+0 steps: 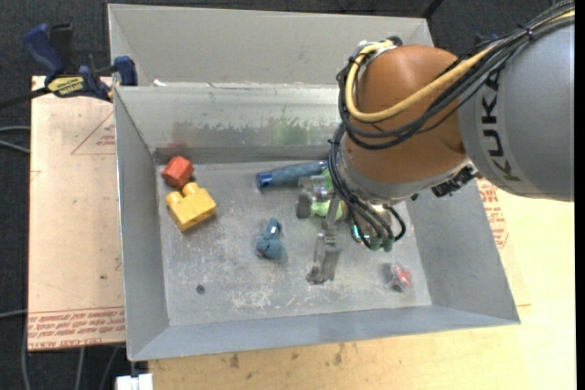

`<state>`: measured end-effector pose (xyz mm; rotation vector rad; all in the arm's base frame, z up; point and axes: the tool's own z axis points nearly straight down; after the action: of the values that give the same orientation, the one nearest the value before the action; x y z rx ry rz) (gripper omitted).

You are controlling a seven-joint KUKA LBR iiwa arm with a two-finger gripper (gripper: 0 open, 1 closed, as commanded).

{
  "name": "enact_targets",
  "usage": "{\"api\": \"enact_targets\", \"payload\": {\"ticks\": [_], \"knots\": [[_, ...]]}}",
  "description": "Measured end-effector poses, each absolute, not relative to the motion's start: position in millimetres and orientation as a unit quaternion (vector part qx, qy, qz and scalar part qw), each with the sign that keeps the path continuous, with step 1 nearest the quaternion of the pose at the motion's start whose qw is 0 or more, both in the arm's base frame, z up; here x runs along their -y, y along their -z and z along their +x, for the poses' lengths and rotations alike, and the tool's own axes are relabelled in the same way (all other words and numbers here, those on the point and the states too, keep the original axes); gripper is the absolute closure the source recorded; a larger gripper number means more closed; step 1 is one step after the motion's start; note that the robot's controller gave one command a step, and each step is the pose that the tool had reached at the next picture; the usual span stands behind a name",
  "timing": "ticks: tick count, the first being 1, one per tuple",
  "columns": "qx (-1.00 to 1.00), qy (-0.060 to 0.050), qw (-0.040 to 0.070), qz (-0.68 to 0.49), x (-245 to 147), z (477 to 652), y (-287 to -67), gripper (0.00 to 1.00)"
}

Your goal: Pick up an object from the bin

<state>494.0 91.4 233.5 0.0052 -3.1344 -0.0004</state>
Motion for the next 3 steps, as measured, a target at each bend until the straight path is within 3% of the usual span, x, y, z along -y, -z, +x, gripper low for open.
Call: {"api": "enact_targets", "payload": {"ticks": [1,2,3], "knots": [[1.0,0.0,0.002,0.019,-101.9,549.9,-131.1,0.0],[0.981,0.001,0.001,0.196,-77.2,544.5,-68.9,0.0],[0.981,0.001,-0.001,0.196,-77.7,545.4,-70.4,1.0]]}}
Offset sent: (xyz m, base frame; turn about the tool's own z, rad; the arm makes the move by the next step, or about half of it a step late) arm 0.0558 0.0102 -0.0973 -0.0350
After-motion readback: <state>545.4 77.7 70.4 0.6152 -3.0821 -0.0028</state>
